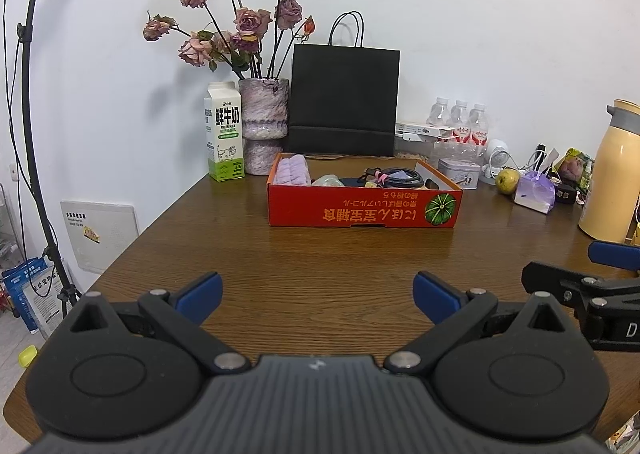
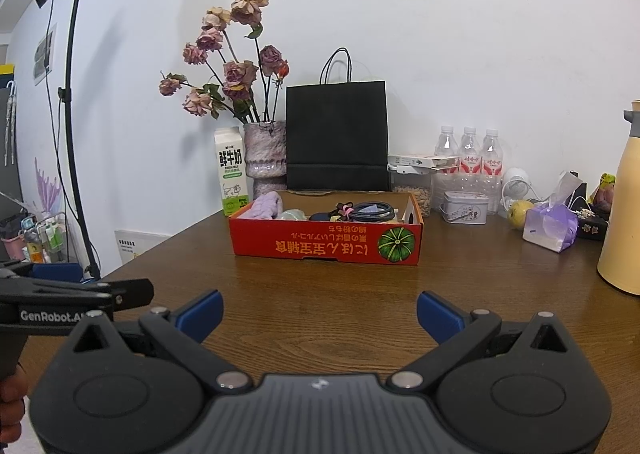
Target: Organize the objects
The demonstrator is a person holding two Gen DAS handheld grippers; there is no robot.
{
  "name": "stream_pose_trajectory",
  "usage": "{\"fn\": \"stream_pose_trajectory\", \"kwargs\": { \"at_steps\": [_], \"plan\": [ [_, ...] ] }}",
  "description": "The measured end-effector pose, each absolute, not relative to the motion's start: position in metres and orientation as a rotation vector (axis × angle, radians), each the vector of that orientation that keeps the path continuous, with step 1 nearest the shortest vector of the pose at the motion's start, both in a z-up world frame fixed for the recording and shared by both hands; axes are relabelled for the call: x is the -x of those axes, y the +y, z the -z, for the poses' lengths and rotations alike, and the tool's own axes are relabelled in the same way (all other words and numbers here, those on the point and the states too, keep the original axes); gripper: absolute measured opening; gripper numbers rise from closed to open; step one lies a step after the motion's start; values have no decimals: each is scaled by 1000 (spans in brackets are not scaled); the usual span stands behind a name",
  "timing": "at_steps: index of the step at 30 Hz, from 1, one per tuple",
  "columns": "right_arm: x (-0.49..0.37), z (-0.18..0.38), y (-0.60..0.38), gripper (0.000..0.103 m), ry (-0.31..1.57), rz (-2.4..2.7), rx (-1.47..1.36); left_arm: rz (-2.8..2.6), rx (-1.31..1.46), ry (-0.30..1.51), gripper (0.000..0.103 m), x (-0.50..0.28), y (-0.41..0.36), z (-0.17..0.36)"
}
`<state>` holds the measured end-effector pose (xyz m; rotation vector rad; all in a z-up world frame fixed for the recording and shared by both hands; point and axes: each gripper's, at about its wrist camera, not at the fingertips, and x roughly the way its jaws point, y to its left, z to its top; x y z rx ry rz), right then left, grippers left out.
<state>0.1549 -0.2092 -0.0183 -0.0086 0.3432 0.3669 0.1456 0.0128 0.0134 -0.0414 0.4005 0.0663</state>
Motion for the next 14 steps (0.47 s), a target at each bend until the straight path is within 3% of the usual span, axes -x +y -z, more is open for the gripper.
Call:
{"fn": "stream_pose_trajectory", "kwargs": {
  "at_steps": [14],
  "plan": [
    [-155,23,-211,103,346,-366,13,-47,31,390,103,-144,13,-14]
  ]
}}
